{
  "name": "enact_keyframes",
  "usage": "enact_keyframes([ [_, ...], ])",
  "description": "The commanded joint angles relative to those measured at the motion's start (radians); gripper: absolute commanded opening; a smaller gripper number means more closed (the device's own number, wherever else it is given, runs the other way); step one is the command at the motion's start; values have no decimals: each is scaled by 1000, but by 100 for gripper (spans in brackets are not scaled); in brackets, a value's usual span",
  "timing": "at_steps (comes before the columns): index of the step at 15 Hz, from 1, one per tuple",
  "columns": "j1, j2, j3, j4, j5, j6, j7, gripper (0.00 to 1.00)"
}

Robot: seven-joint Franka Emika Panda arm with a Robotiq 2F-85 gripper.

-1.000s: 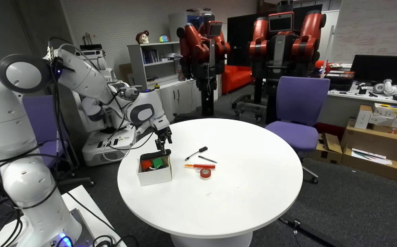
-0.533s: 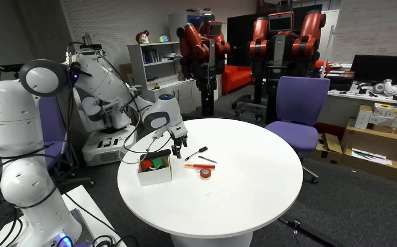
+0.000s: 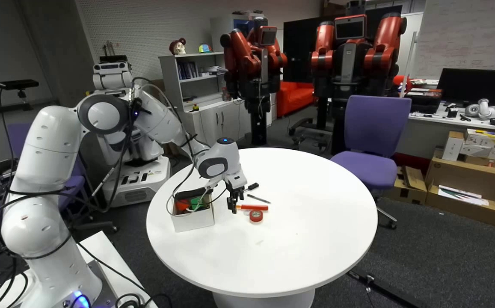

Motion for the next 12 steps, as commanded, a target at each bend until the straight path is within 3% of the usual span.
enact_keyframes([
  [1,40,111,-34,134,-15,-27,61,100],
  [12,87,247,-52,348,-52,-216,136,100],
])
